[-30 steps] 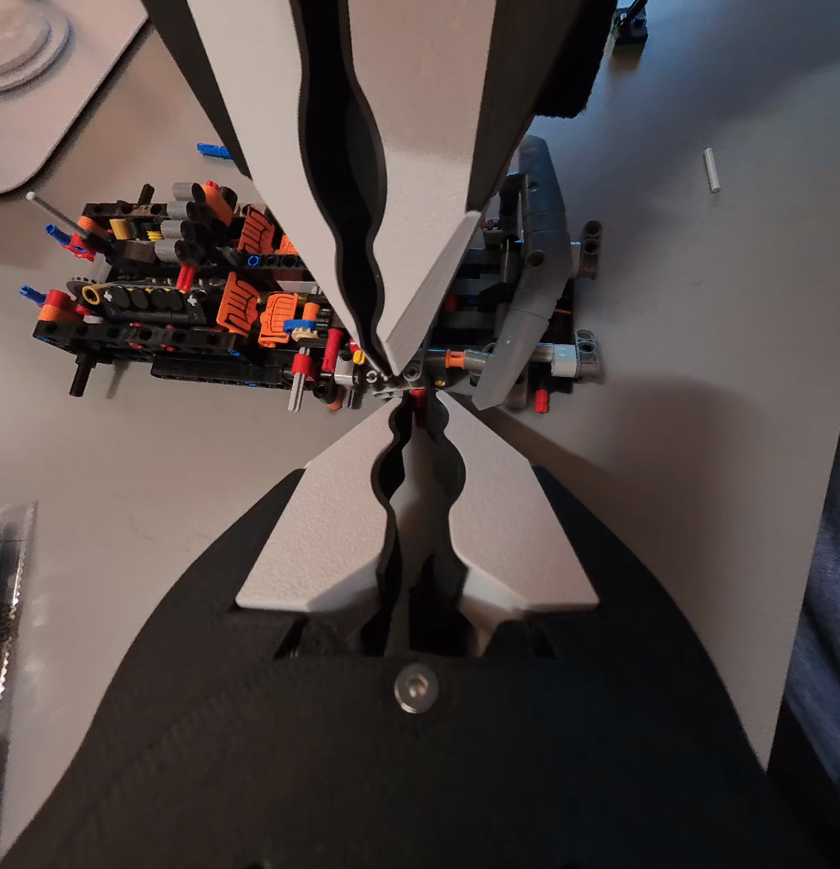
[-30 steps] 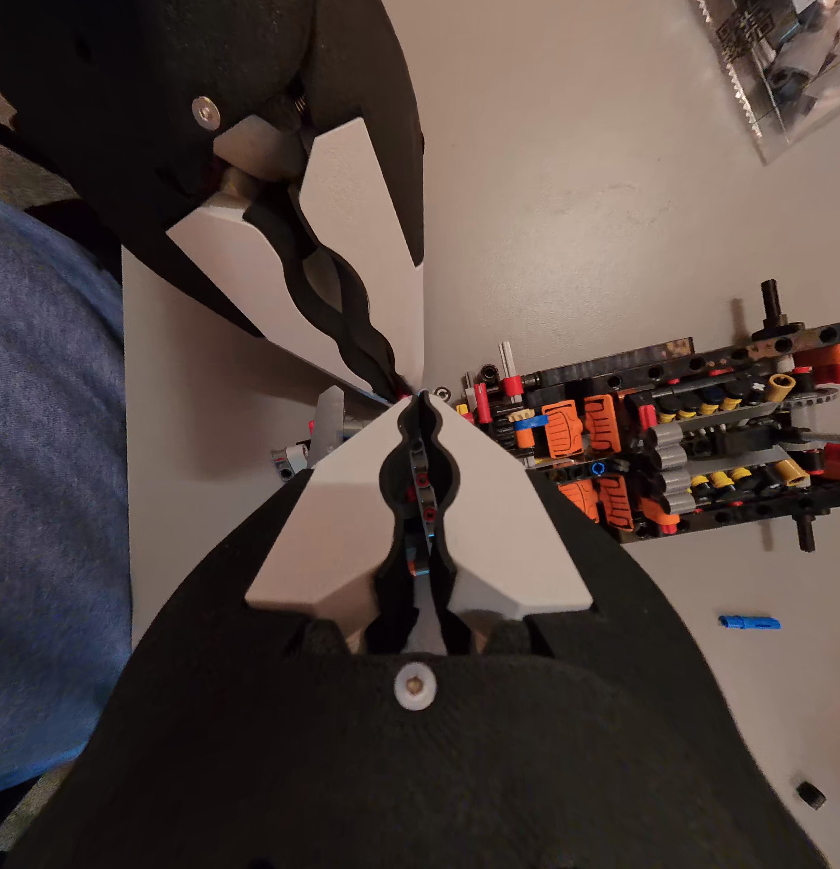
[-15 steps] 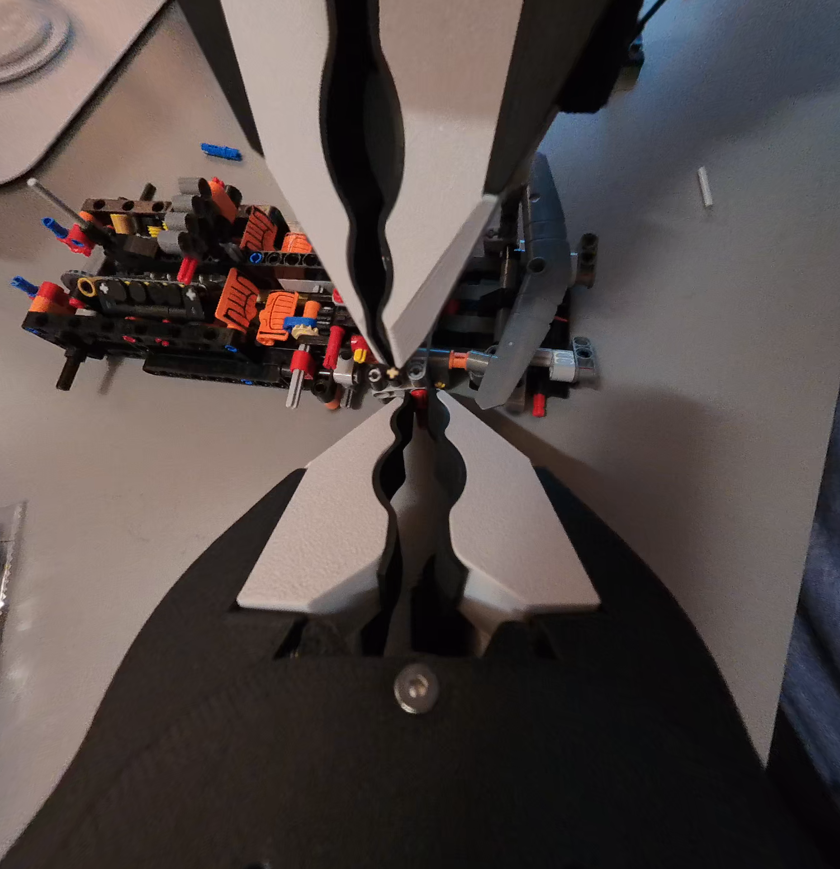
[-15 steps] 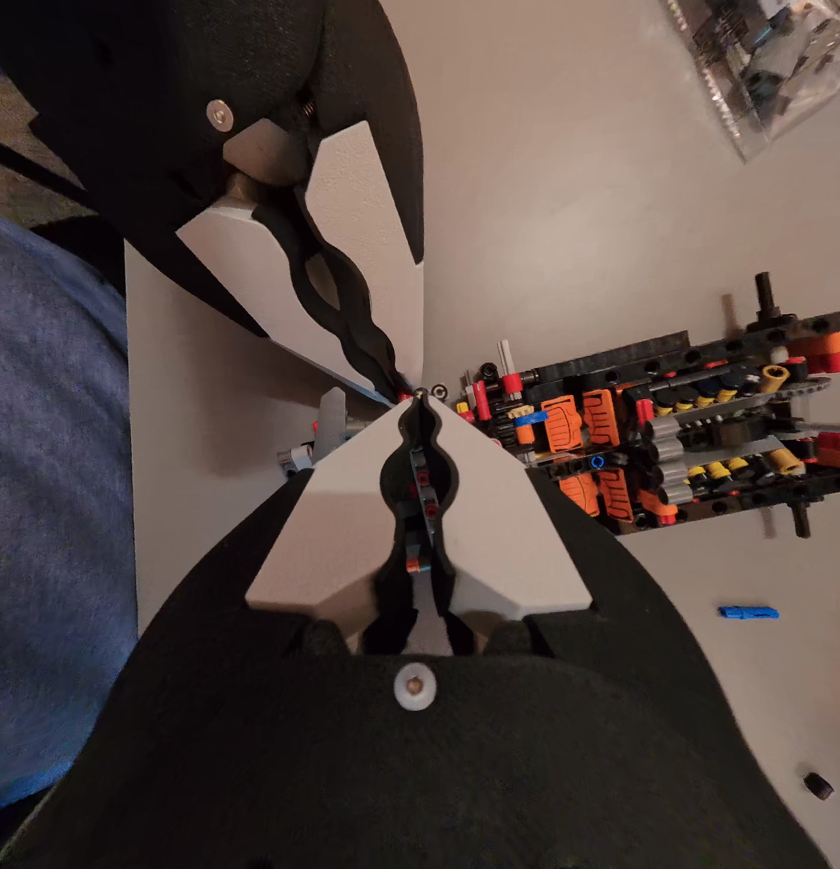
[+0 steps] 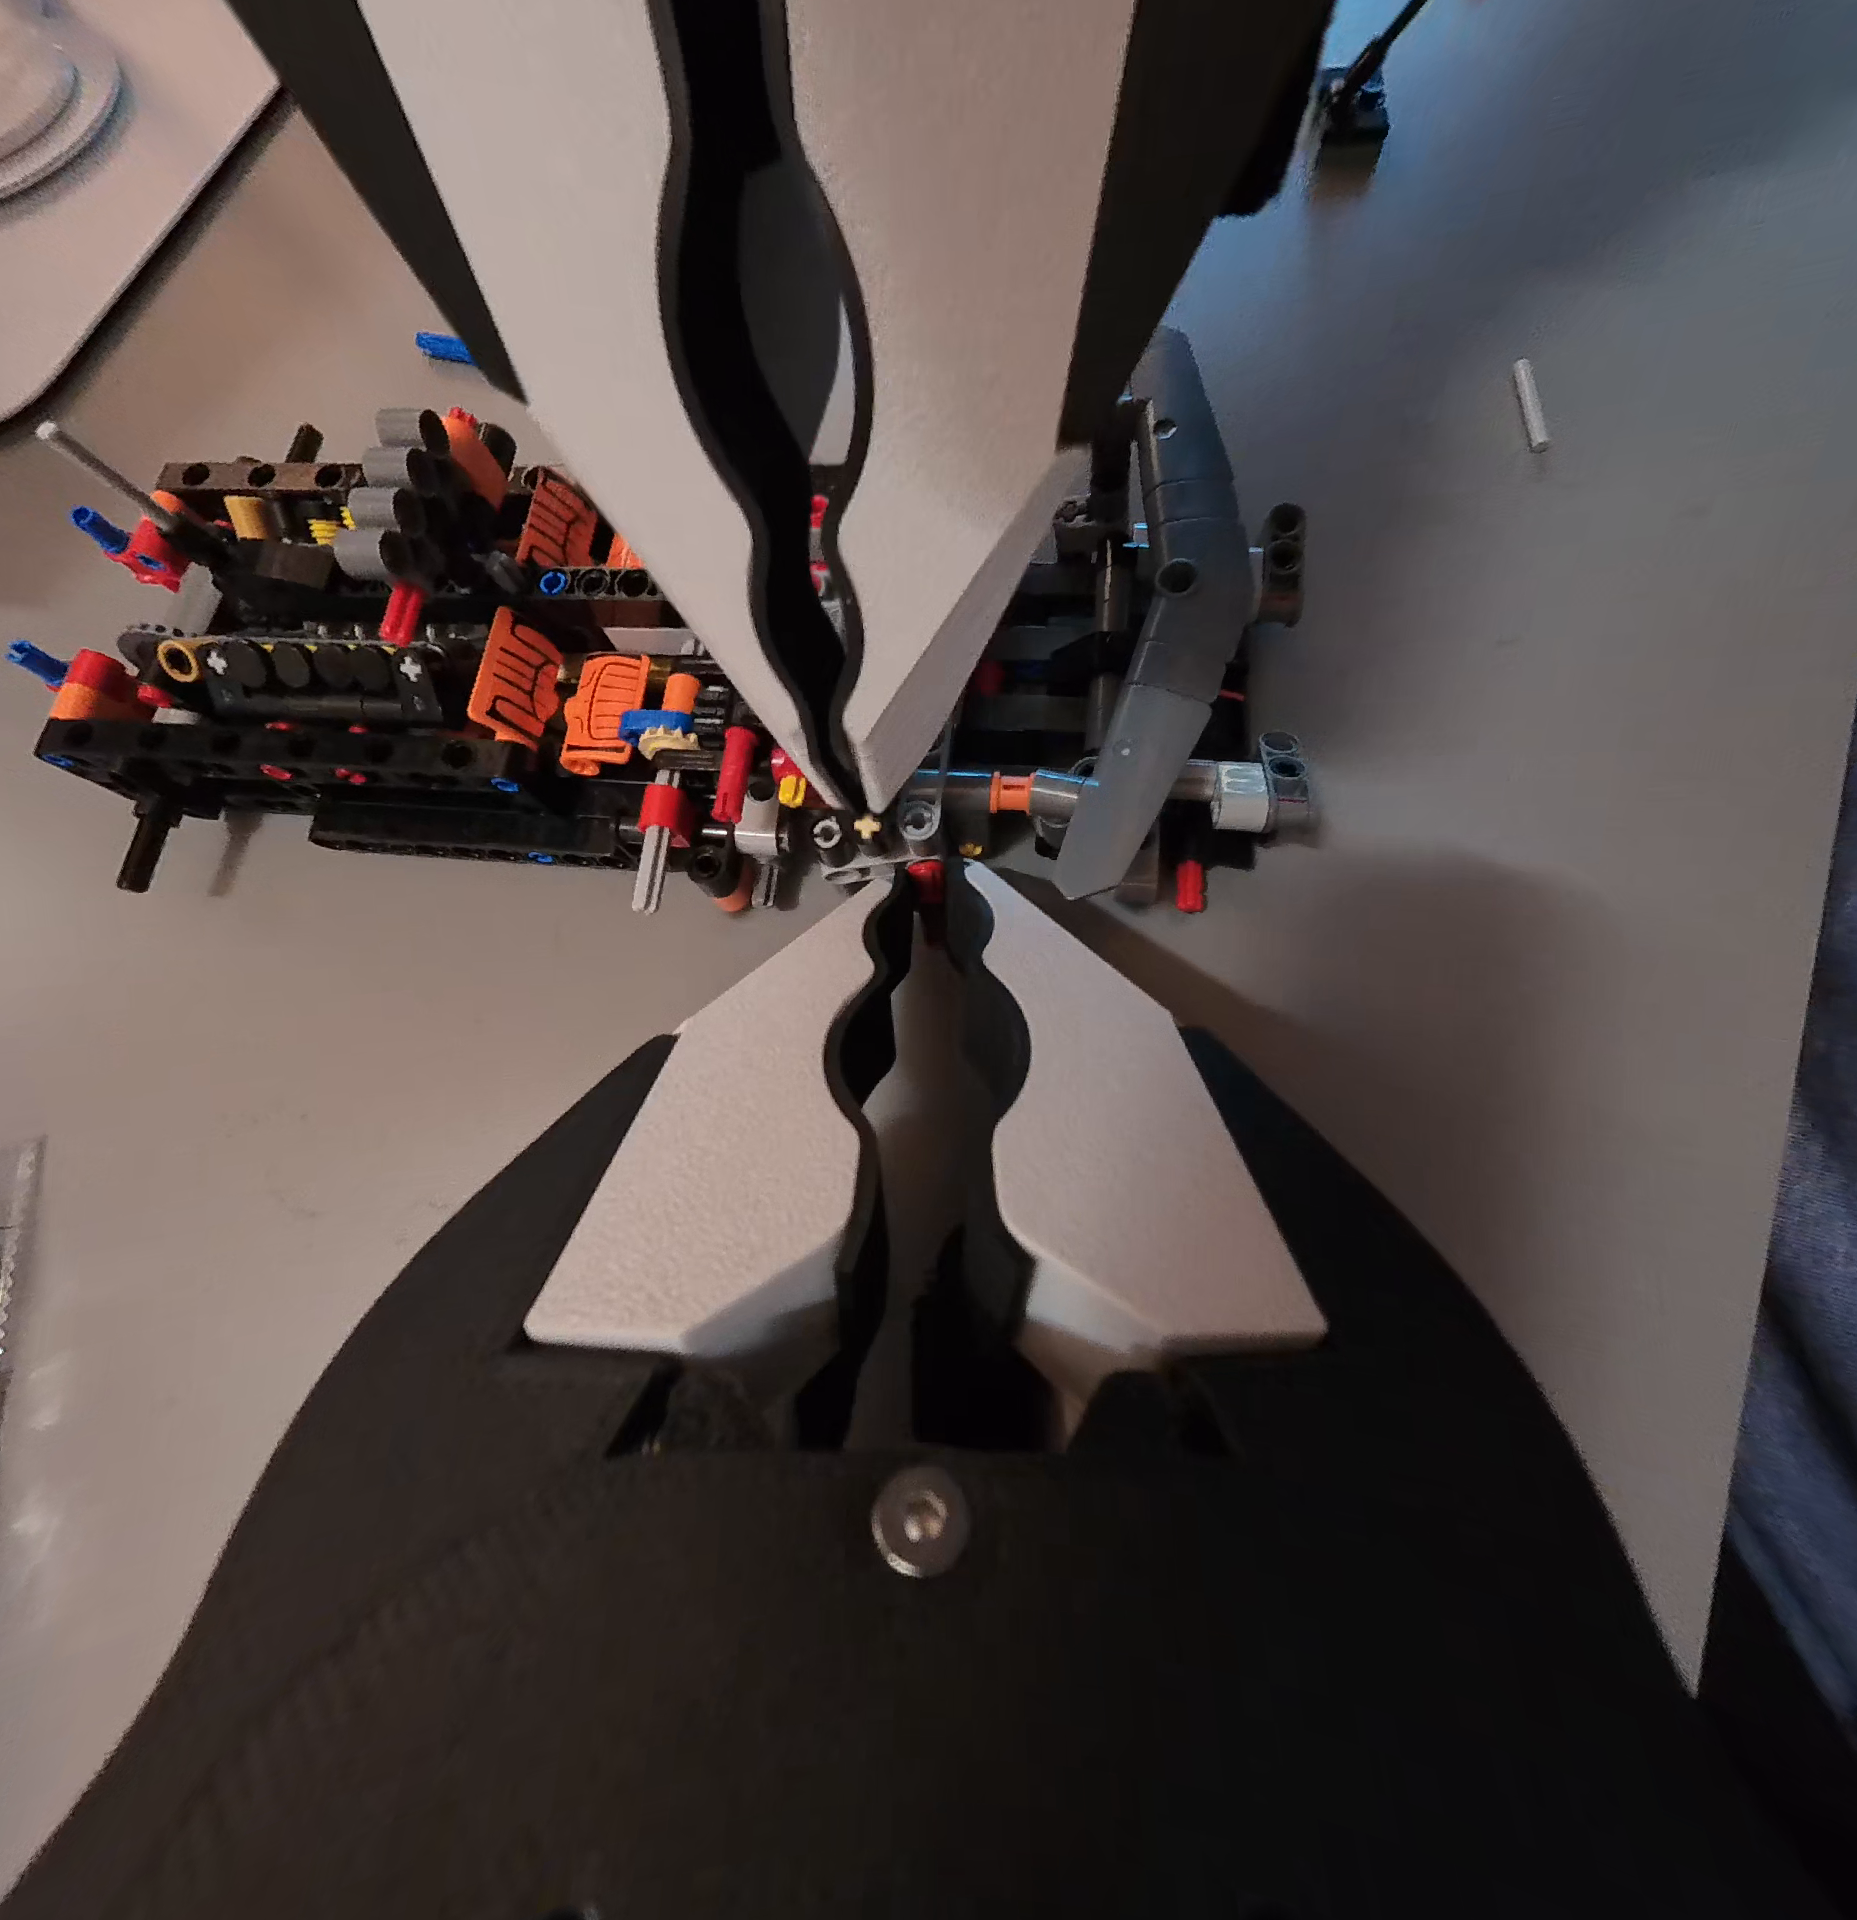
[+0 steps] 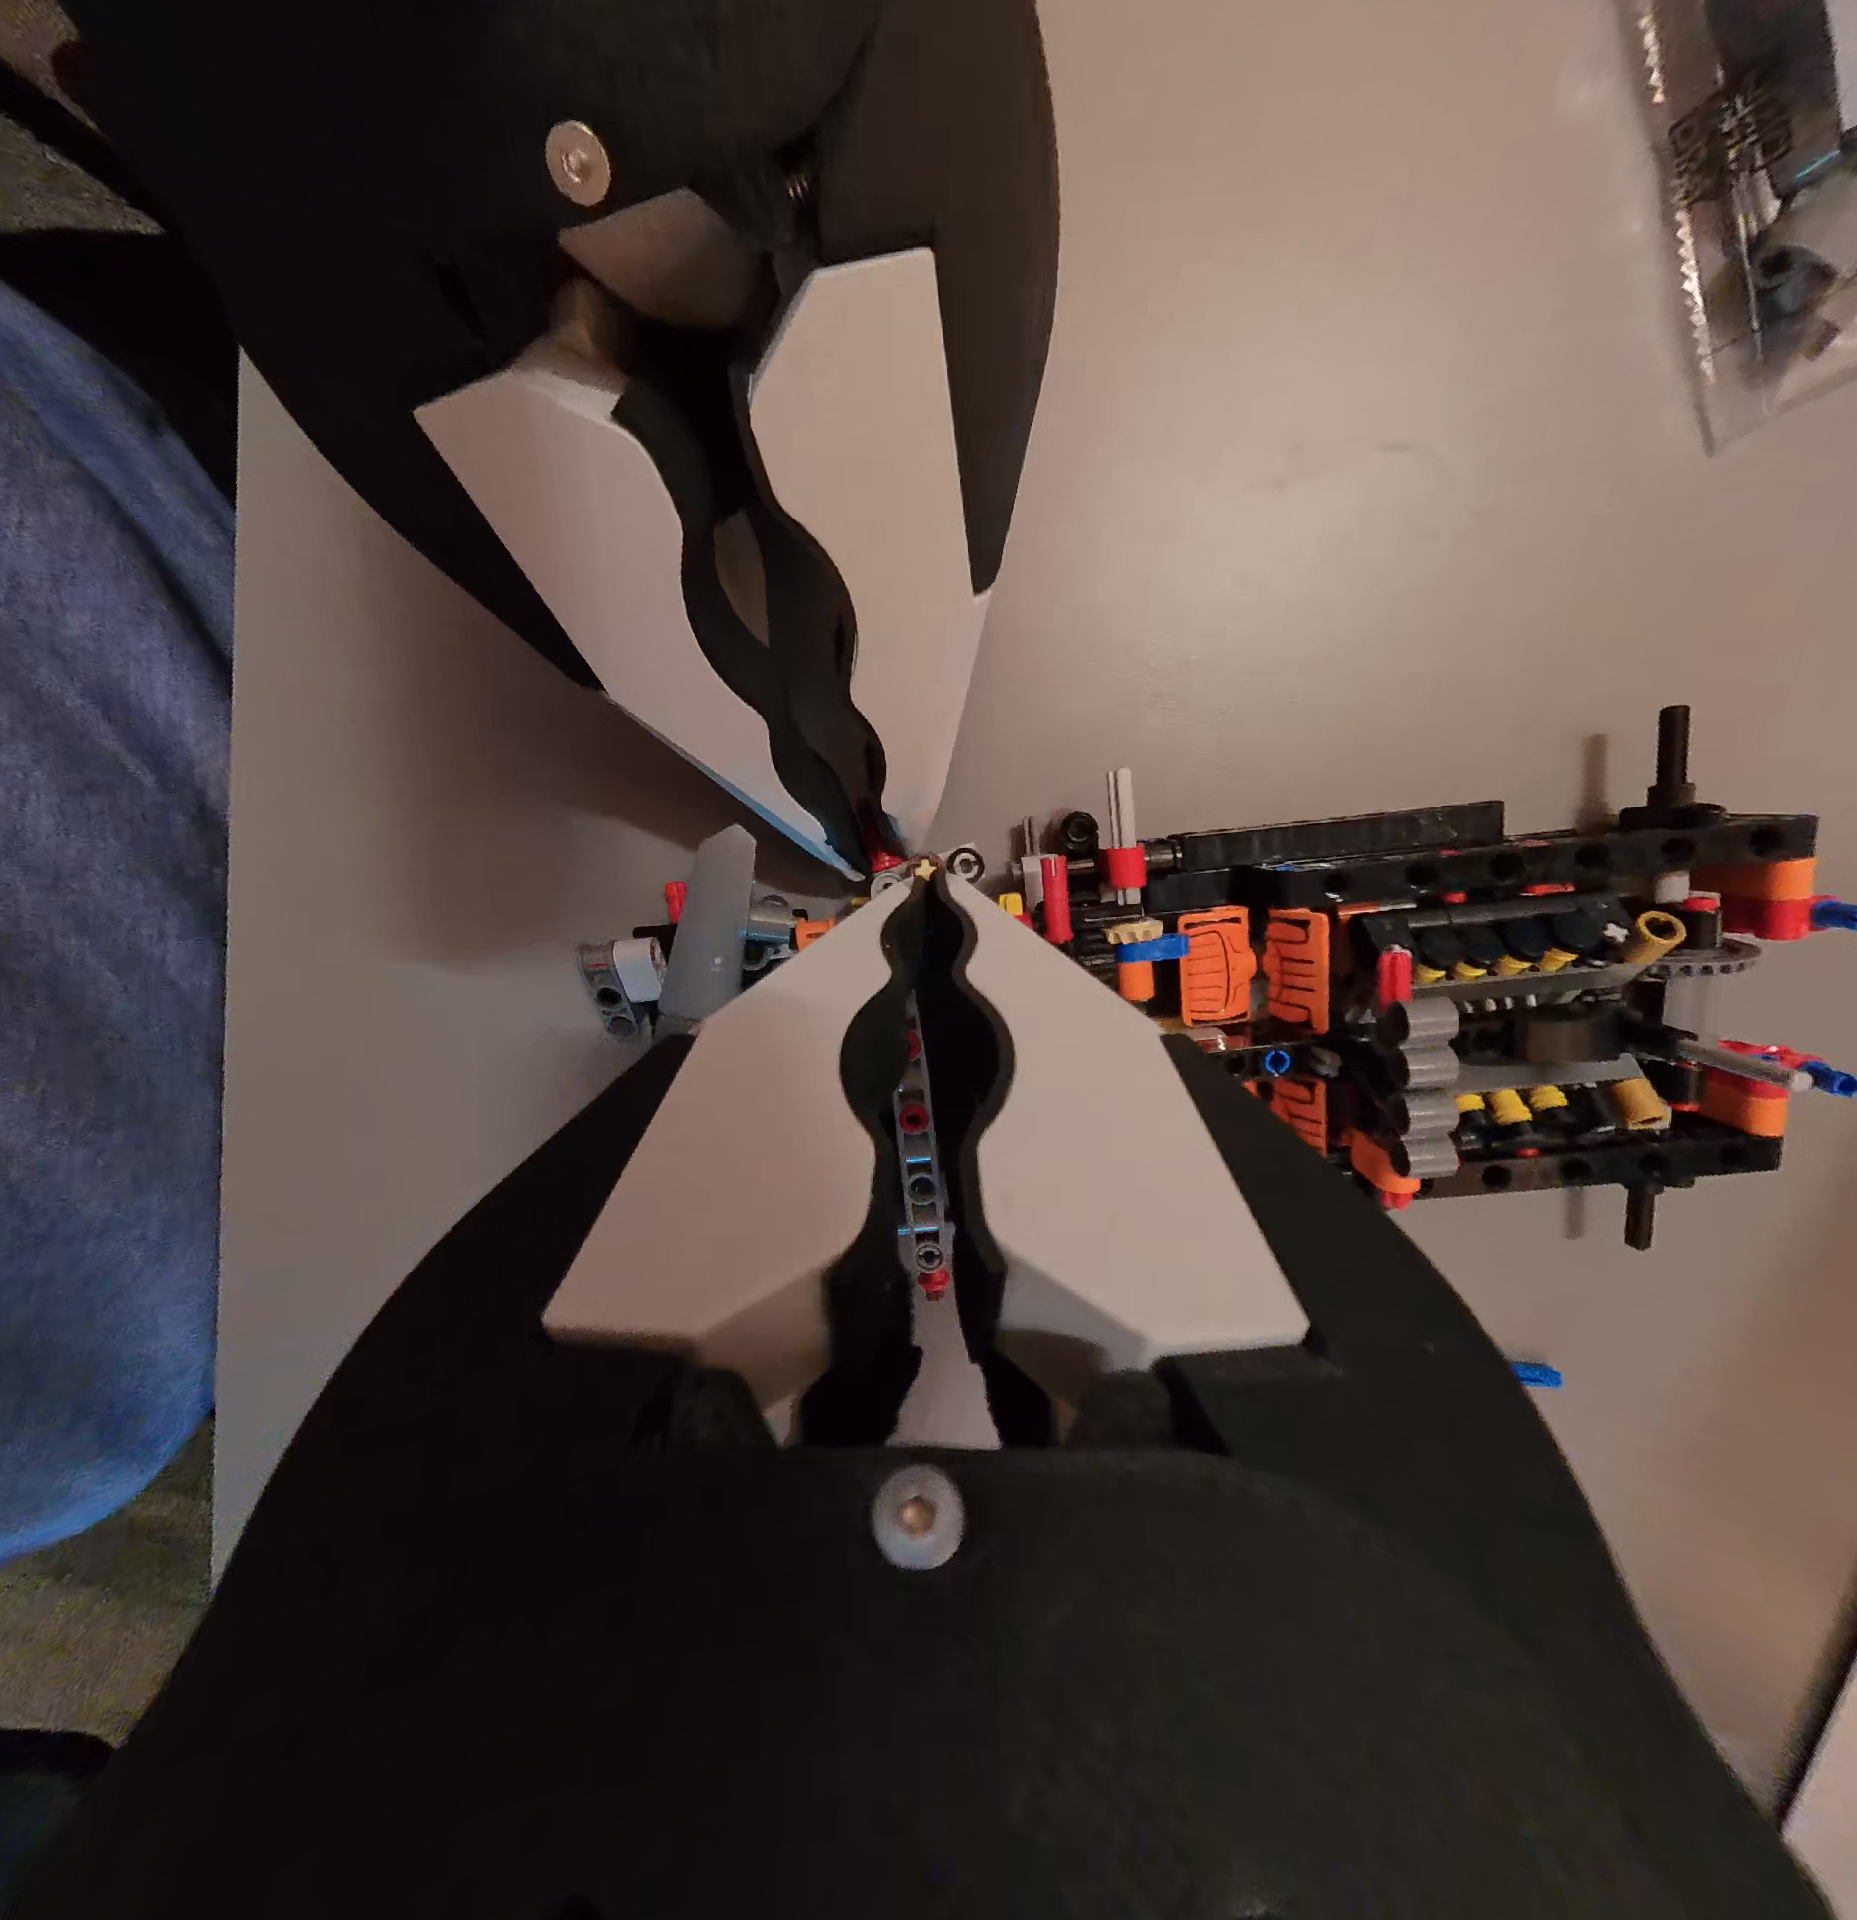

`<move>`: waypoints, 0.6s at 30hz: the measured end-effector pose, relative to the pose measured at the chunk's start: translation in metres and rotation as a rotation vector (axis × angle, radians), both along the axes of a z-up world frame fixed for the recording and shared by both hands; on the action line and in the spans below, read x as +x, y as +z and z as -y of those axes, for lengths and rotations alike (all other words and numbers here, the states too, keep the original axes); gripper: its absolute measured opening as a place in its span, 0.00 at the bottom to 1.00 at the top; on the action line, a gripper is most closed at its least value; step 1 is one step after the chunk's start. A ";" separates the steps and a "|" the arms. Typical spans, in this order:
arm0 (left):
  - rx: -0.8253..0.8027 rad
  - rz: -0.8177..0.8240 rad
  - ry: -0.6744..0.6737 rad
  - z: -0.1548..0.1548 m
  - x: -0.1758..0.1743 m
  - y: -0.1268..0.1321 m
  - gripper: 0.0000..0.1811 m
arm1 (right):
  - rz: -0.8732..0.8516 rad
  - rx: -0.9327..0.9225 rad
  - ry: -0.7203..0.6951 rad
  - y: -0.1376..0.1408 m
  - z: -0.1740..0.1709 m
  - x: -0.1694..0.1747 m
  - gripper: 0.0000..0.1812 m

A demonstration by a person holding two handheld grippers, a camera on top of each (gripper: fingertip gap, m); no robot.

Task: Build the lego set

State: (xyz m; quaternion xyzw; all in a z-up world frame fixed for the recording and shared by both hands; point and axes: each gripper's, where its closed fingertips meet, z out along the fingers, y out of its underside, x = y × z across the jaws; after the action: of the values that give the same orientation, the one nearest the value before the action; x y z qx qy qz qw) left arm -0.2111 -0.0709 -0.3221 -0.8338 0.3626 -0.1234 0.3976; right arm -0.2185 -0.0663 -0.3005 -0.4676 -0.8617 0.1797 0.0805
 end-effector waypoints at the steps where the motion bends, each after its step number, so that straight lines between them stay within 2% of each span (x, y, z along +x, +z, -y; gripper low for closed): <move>1: 0.002 0.000 0.000 0.000 0.000 0.000 0.02 | 0.008 0.000 0.005 0.000 0.000 0.000 0.00; 13: 0.010 -0.018 0.001 0.001 -0.001 0.000 0.02 | 0.030 0.021 0.012 -0.006 -0.001 0.001 0.00; 18: 0.005 0.003 0.006 -0.001 -0.002 0.001 0.02 | -0.065 -0.069 -0.042 0.026 -0.006 -0.005 0.04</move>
State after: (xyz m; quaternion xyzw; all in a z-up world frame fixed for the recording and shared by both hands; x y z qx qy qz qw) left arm -0.2127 -0.0703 -0.3214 -0.8337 0.3599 -0.1227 0.4005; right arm -0.2232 -0.0601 -0.2747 -0.4819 -0.8420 0.2227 0.0959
